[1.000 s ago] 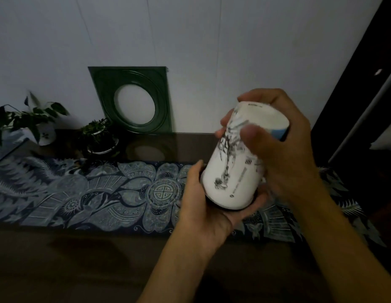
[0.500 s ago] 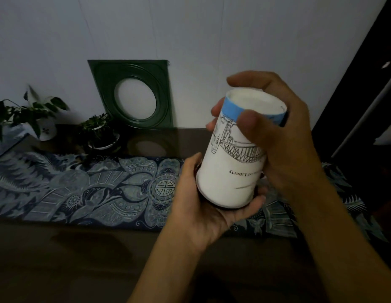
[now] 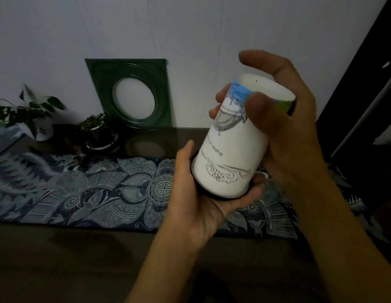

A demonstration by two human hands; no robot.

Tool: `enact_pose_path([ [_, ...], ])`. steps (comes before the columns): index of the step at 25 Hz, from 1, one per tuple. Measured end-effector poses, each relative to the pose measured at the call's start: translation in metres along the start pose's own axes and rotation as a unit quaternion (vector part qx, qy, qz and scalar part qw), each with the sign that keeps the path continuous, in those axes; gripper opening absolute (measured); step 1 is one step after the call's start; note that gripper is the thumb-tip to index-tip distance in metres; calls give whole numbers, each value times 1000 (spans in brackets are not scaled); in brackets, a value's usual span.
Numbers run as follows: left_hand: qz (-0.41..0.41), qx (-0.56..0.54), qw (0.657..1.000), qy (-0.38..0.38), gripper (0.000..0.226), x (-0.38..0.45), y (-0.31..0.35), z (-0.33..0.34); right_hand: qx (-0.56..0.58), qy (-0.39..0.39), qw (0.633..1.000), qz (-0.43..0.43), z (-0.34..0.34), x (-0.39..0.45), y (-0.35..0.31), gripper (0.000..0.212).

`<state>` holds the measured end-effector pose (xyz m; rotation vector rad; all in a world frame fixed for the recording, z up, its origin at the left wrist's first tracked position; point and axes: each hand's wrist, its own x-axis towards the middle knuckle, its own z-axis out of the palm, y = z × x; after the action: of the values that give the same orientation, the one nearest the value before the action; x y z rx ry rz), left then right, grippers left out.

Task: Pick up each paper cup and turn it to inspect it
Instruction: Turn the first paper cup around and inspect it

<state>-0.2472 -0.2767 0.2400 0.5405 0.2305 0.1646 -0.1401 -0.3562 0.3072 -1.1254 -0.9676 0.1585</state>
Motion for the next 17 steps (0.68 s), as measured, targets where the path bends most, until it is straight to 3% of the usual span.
enact_pose_path([
  [2,182,42,981,52,56,8,-8,3,14,148,988,43,7,0,7,60],
  [3,285,93,950,82,49,9,-12,5,22,216,974,66,11,-3,12,53],
  [5,392,161,898,116,37,11,-16,4,48,270,957,93,15,-7,17,49],
  [7,342,124,925,111,35,12,-12,0,47,233,968,84,11,-8,19,56],
  [10,71,26,996,48,58,6,3,-1,57,85,995,14,2,-5,10,69],
  [12,-68,-6,997,-19,72,2,7,2,64,15,998,3,-3,-1,3,75],
  [13,-83,-17,996,-32,75,2,7,3,70,7,998,8,-3,1,0,74],
  [15,10,8,1000,-9,72,6,1,6,82,72,994,20,-1,-1,3,63],
  [17,220,135,965,51,60,10,-13,3,89,193,976,46,5,-5,9,44],
])
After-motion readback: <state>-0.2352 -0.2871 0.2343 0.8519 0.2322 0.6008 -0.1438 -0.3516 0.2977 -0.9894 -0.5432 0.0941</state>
